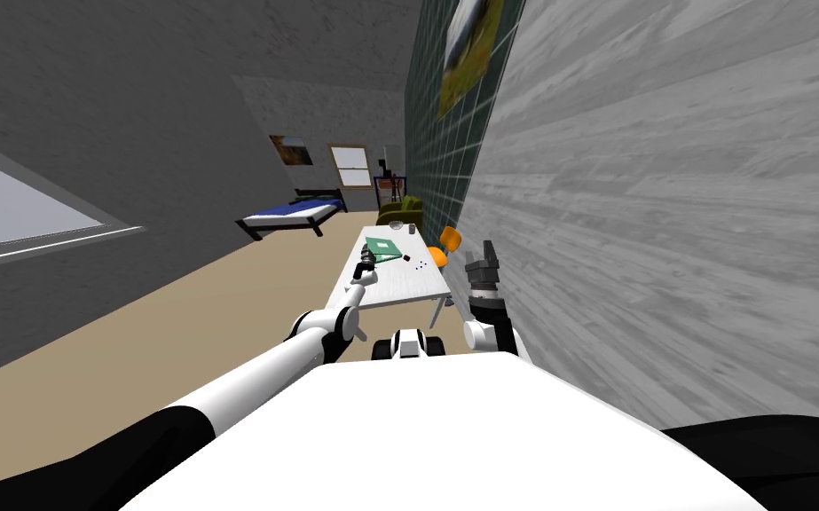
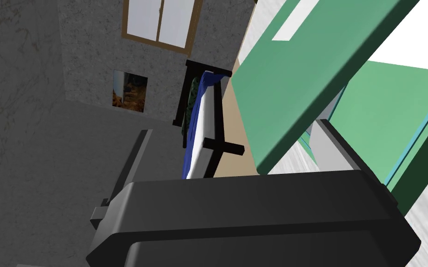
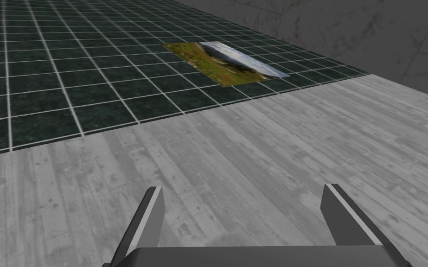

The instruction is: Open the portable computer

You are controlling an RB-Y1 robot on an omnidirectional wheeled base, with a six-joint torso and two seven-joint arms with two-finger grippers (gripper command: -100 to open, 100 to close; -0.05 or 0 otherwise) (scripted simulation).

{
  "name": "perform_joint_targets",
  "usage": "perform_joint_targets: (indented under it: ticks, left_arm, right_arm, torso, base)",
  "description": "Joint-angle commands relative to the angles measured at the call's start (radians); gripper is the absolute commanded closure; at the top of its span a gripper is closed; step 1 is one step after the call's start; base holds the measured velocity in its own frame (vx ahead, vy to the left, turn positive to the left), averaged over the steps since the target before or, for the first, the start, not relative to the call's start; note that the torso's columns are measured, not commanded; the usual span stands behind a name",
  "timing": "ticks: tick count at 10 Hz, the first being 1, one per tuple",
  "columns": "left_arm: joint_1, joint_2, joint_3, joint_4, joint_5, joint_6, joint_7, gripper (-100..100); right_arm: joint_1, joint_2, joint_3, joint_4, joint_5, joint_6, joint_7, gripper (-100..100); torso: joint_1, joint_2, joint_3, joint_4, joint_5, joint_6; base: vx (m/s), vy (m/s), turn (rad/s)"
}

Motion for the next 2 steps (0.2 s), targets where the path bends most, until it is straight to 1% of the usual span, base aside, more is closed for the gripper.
perform_joint_targets:
  ticks: [1,2]
  left_arm:
    - [0.001,0.0,0.0,0.001,0.0,0.001,0.0,0]
    - [0.001,0.0,0.0,0.001,0.0,0.001,0.0,0]
  right_arm:
    - [0.0,0.0,0.0,0.0,0.0,0.0,0.0,0]
    - [0.0,0.0,0.0,0.0,0.0,0.0,0.0,0]
  torso:
    - [0.0,0.001,0.001,0.0,0.0,0.0]
    - [0.0,0.0,0.0,-0.001,0.0,0.0]
  base:
    - [0.0,0.0,0.0]
    - [0.0,0.0,0.0]
